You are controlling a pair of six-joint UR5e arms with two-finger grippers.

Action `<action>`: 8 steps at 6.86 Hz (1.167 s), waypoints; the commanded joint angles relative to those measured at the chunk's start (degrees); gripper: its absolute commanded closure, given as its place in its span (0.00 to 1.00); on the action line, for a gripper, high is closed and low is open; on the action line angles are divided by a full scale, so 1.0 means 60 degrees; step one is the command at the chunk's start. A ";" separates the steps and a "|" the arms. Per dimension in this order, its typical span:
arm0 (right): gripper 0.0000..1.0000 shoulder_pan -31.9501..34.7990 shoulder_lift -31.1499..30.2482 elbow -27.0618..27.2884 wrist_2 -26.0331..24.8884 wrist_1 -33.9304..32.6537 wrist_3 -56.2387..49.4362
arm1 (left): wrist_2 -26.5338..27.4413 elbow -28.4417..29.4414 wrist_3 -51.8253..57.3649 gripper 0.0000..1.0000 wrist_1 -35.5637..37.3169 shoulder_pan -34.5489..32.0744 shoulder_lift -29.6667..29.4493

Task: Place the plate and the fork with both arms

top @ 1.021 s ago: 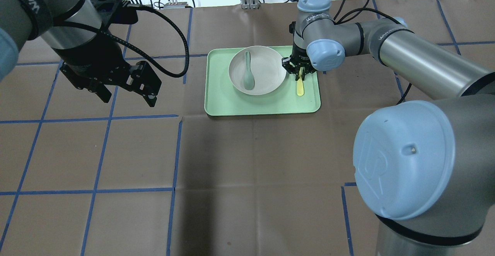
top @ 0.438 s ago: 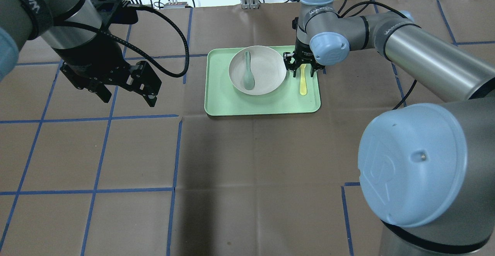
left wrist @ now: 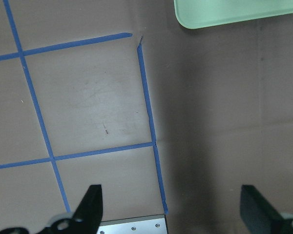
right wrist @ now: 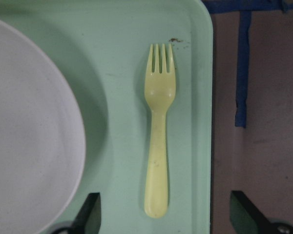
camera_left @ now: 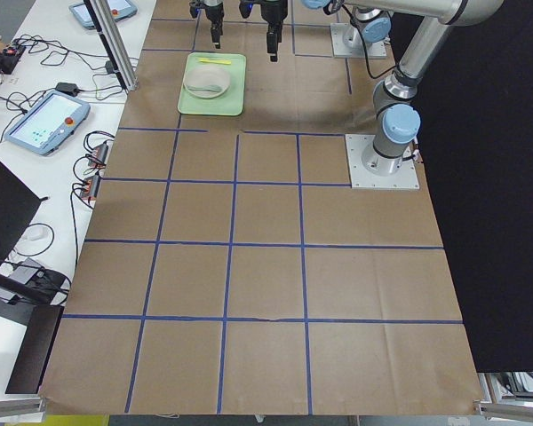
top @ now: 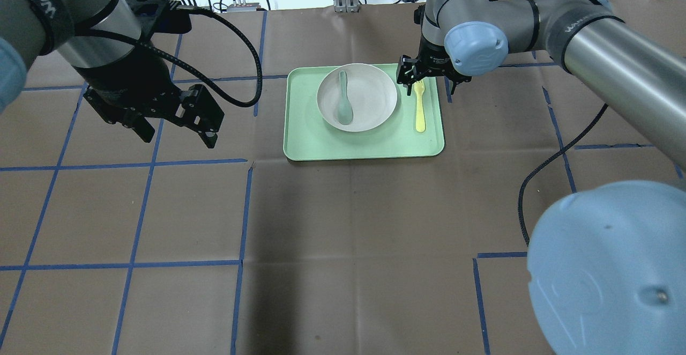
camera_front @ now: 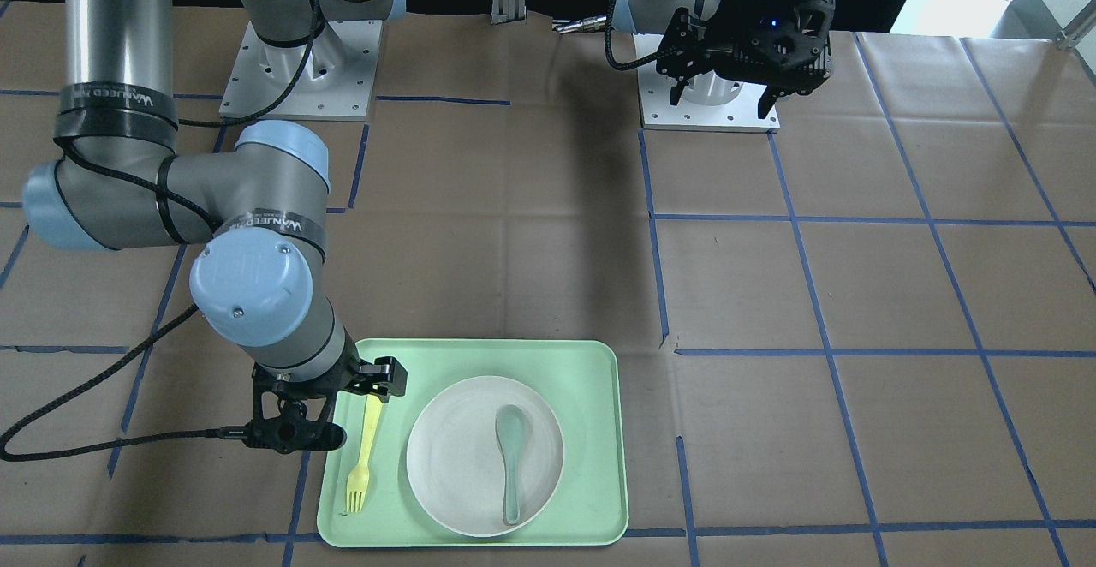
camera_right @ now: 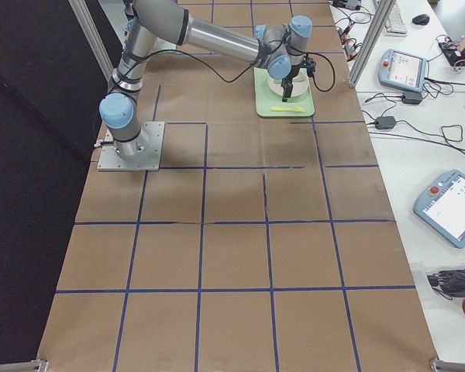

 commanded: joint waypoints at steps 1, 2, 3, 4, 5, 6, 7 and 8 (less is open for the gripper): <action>0.00 -0.0551 -0.1374 0.0605 0.0055 0.0600 -0.0816 | 0.0000 0.0000 0.0000 0.00 0.0000 0.0000 -0.0002; 0.00 -0.0743 -0.2295 0.0912 0.0070 0.1198 -0.1081 | 0.0015 0.0000 0.0015 0.00 0.0000 0.0000 -0.0002; 0.00 -0.0759 -0.3073 0.1017 0.0041 0.1885 -0.1083 | 0.0015 0.0000 0.0000 0.00 0.0000 0.0000 -0.0002; 0.00 -0.0658 -0.3936 0.1003 -0.0003 0.2675 -0.0967 | 0.0015 0.0000 0.0000 0.00 0.0000 0.0000 -0.0002; 0.00 -0.0700 -0.4481 0.1018 -0.0032 0.3046 -0.0952 | 0.0015 0.0000 0.0000 0.00 0.0000 0.0000 -0.0002; 0.00 -0.0672 -0.4704 0.1018 -0.0047 0.3252 -0.0951 | 0.0015 0.0000 0.0000 0.00 0.0000 0.0000 -0.0002; 0.00 -0.0686 -0.4634 0.0902 -0.0033 0.3124 -0.0980 | 0.0015 0.0000 0.0000 0.00 0.0000 0.0000 -0.0002; 0.00 -0.0686 -0.4416 0.0843 -0.0018 0.3050 -0.0995 | 0.0000 0.0000 0.0000 0.00 0.0000 0.0000 -0.0002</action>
